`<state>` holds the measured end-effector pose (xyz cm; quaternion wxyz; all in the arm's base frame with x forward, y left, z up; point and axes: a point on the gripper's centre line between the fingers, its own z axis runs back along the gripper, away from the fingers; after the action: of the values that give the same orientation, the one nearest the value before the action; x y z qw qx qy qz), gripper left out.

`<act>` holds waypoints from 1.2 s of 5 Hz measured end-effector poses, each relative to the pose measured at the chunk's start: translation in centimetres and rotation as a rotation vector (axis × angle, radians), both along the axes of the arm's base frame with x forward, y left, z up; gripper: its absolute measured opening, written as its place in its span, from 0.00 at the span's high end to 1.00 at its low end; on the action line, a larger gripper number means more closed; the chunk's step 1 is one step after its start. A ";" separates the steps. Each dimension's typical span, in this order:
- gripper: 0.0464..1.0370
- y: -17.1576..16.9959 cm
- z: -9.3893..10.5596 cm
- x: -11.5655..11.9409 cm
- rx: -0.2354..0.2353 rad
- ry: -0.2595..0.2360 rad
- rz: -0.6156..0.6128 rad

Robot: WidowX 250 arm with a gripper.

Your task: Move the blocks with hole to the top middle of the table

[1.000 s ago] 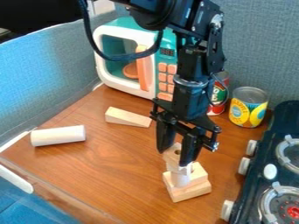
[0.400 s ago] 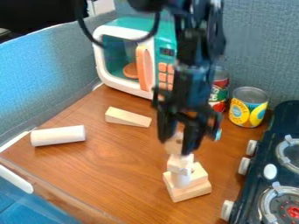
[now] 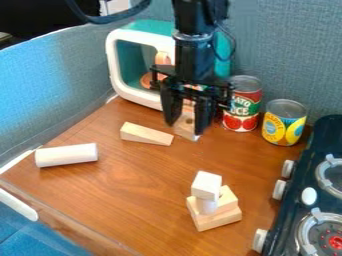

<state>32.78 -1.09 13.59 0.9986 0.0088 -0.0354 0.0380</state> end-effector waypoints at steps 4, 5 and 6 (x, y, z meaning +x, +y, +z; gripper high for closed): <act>0.49 6.8 -5.0 5.8 0.147 -0.006 0.001; 0.49 7.5 -7.7 7.4 0.190 0.000 -0.014; 0.49 7.1 -11.7 8.0 0.151 0.083 -0.032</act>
<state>40.73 6.02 1.90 0.9962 0.0853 0.0033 0.0187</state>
